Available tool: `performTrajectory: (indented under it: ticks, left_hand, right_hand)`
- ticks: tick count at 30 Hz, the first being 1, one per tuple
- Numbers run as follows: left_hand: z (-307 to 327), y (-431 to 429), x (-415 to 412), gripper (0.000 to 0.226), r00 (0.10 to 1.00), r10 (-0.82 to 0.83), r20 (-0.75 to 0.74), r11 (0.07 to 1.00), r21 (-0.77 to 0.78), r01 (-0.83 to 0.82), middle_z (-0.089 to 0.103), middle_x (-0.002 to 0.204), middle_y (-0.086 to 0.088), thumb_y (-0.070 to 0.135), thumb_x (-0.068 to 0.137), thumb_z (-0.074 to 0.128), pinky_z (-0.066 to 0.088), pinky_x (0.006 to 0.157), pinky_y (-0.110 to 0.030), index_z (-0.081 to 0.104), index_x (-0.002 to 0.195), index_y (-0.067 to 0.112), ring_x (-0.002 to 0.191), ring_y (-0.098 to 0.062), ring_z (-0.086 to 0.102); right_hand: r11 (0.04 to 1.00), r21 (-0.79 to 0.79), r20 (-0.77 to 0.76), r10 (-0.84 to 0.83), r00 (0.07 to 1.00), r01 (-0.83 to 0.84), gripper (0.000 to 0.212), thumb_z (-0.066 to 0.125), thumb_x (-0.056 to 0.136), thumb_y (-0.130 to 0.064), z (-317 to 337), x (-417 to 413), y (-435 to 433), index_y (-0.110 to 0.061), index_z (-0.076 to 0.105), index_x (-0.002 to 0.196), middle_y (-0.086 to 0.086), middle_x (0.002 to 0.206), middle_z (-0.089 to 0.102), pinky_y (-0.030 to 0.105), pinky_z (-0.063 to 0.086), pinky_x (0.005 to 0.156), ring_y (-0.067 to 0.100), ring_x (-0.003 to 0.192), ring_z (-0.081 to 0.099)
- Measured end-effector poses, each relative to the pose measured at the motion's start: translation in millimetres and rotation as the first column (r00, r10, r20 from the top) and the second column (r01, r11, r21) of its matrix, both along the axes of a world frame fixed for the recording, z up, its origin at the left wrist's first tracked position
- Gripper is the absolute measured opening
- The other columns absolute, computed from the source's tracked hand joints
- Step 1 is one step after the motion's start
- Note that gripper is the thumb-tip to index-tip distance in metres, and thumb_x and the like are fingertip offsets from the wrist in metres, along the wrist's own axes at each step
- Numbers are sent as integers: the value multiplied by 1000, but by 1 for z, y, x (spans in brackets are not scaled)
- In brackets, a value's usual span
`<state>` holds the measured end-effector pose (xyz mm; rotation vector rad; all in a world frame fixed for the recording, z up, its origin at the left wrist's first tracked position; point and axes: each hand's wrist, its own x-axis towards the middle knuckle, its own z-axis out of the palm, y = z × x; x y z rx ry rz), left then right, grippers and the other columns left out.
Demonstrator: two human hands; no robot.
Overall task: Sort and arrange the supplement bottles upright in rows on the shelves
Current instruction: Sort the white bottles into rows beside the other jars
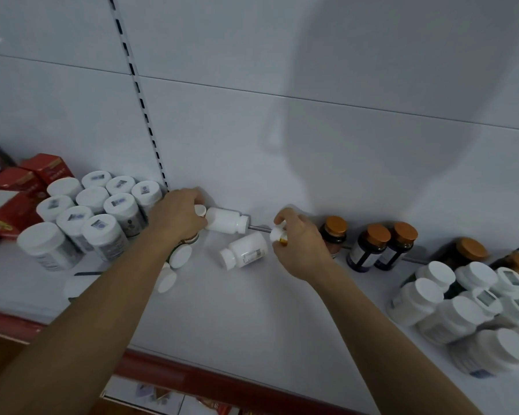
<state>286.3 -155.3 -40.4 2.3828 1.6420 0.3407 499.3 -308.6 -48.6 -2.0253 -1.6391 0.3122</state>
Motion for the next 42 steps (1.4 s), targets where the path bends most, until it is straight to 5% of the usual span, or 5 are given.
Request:
performTrajectory:
  ticks: [8, 15, 24, 30, 42]
  left_hand:
    - [41, -60, 16, 25, 780, 168, 602, 972, 28, -231, 60, 86, 7, 31, 86, 67, 47, 66, -36, 53, 103, 20, 78, -20, 59]
    - [60, -134, 105, 23, 384, 48, 922, 940, -172, 296, 66, 101, -5, 18, 79, 64, 53, 68, -34, 63, 100, 26, 78, -18, 66]
    - [81, -268, 281, 32, 378, -288, 880, 639, -118, 760, 72, 101, 3, 10, 86, 68, 57, 78, -26, 69, 114, 25, 91, -17, 72]
    - [47, -372, 382, 34, 496, -775, 391, 576, 115, 810, 57, 100, 13, 19, 82, 72, 46, 72, -28, 53, 107, 32, 91, -11, 54]
    - [-26, -420, 444, 30, 614, -708, 349, 639, -53, 767, 47, 109, 4, 19, 90, 68, 52, 76, -36, 49, 111, 28, 90, -18, 60]
  right_hand:
    - [990, 139, -8, -3, 1000, 4, 35, 65, 92, -14, 38, 14, -28, -17, 54, 125, 7, 114, 61, 38, 51, 82, 24, 98, 59]
    - [942, 240, 42, -252, 967, 235, 36, 58, 92, -16, 81, 88, -108, -26, 56, 126, 1, 111, 55, 30, 38, 86, 22, 105, 47]
    - [696, 306, -84, -660, 747, 649, 33, 65, 89, -16, 71, 243, -297, -25, 61, 120, 0, 100, 59, 23, 34, 75, 13, 81, 55]
    - [525, 174, -165, -818, 550, 833, 29, 64, 89, -12, 32, 326, -414, -26, 60, 114, -1, 105, 66, 29, 41, 76, 16, 79, 59]
    - [627, -2, -141, -771, 621, 779, 25, 72, 87, -27, -8, 359, -450, -33, 58, 107, -4, 116, 51, 34, 48, 80, 21, 84, 62]
